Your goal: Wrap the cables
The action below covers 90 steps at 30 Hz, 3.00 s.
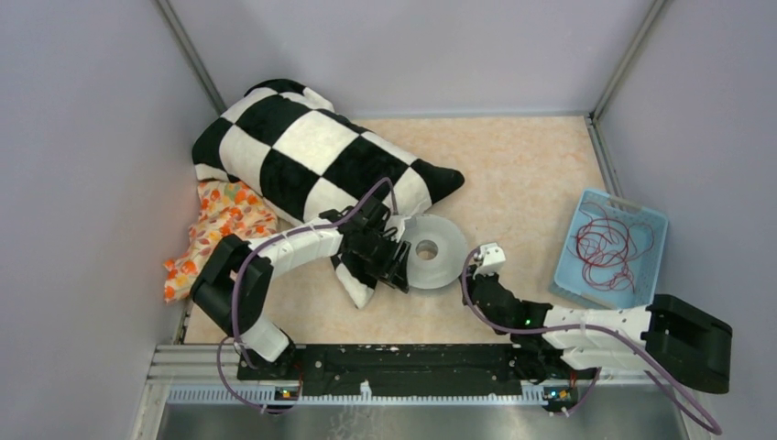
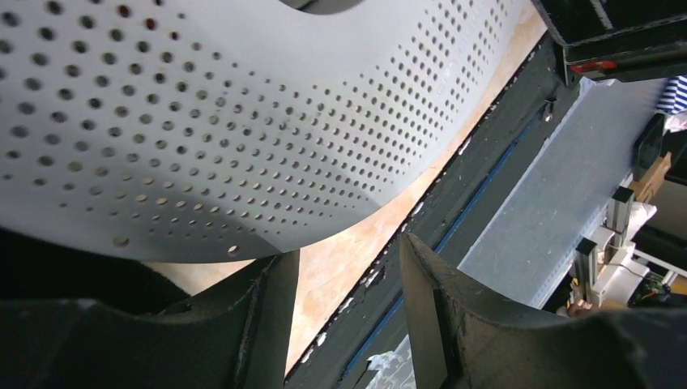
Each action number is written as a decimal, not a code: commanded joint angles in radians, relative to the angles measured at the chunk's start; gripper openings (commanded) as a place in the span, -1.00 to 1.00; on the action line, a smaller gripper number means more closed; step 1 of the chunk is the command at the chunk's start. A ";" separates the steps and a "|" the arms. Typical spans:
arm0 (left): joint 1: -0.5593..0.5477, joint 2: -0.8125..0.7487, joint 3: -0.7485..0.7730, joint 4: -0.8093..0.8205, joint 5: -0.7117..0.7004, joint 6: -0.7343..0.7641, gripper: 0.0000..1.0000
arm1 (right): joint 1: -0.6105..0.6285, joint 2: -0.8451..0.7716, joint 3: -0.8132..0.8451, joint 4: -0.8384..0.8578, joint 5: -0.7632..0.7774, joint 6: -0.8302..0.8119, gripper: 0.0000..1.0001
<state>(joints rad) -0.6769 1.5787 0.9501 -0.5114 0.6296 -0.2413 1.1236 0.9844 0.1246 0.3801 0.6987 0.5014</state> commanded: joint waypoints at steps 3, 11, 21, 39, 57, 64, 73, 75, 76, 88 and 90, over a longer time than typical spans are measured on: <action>-0.033 0.035 0.068 0.084 0.062 -0.003 0.10 | 0.010 0.074 0.095 0.029 -0.001 0.042 -0.89; -0.042 0.079 0.122 0.108 0.071 0.002 0.09 | 0.010 0.128 0.148 0.017 -0.036 0.042 -0.57; -0.061 0.137 0.167 0.155 0.085 -0.007 0.08 | 0.011 0.045 0.202 -0.178 0.009 0.077 -0.44; -0.063 0.150 0.222 0.156 0.074 -0.009 0.08 | 0.010 -0.346 0.348 -0.766 0.231 0.131 0.76; -0.080 0.331 0.420 0.218 0.142 0.003 0.07 | 0.009 -0.330 0.581 -0.948 0.419 0.131 0.97; -0.117 0.414 0.566 0.231 0.136 0.003 0.06 | 0.009 -0.365 0.590 -0.986 0.427 0.159 0.97; -0.110 0.262 0.697 0.078 0.030 0.089 0.10 | -0.019 -0.347 0.685 -1.032 0.451 0.160 0.97; -0.086 0.216 0.694 0.067 0.006 0.090 0.13 | -0.078 -0.314 0.725 -1.021 0.402 0.100 0.98; -0.070 0.194 0.685 0.071 -0.003 0.081 0.15 | -0.137 -0.290 0.748 -1.007 0.347 0.052 0.97; 0.112 0.114 0.460 0.038 -0.084 -0.058 0.25 | -0.532 -0.037 0.830 -0.925 -0.229 -0.061 0.97; 0.074 0.090 0.416 0.033 -0.141 -0.058 0.25 | -0.532 -0.037 0.819 -0.926 -0.224 -0.049 0.98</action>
<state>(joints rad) -0.5259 1.7046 1.4261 -0.4469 0.5549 -0.2859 0.5980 0.9585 0.9466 -0.5903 0.5526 0.4625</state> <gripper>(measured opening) 0.623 0.985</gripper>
